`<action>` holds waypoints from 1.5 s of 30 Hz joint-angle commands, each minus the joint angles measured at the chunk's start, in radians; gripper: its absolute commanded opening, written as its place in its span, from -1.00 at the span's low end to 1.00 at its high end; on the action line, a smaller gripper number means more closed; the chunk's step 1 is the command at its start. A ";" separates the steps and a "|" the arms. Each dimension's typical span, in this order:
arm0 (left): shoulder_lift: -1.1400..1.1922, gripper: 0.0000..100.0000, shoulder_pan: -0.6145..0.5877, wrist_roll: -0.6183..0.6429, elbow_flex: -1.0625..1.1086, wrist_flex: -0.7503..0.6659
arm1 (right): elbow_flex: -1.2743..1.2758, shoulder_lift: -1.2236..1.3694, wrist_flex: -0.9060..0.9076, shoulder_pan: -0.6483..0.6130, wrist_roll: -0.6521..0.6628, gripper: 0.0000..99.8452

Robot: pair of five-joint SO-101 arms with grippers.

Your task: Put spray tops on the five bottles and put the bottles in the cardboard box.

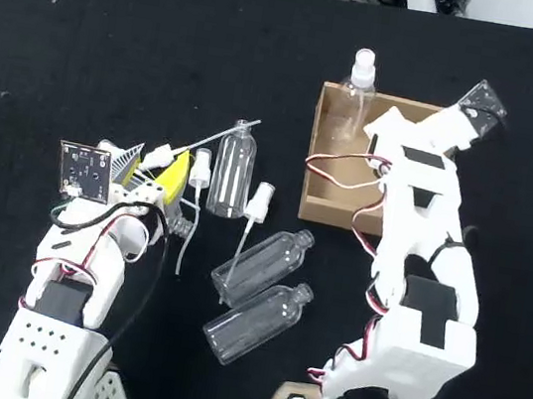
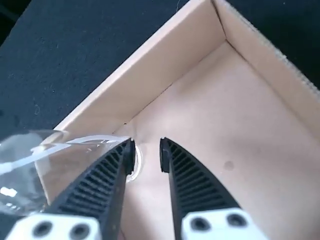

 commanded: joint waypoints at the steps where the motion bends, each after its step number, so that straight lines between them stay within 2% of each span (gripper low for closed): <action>1: -0.011 -0.56 -0.005 -0.008 -0.008 -0.023 | -0.005 -0.071 -0.026 -0.014 -0.009 -0.87; 19: -0.011 -0.56 -0.005 -0.008 -0.008 -0.023 | -0.012 -0.053 -0.028 -0.069 -0.009 -0.87; 25: -0.011 -0.56 -0.005 -0.008 -0.008 -0.023 | -0.022 0.024 -0.129 -0.068 -0.008 -0.87; 30: -0.011 -0.56 -0.005 -0.008 -0.008 -0.023 | -0.022 0.024 -0.130 -0.064 -0.008 -0.87; 39: -0.011 -0.56 -0.005 -0.008 -0.008 -0.023 | 0.024 -0.036 -0.130 -0.063 -0.008 -0.87; 45: -0.011 -0.56 -0.005 -0.008 -0.008 -0.023 | 0.154 -0.219 -0.129 0.015 -0.008 -0.87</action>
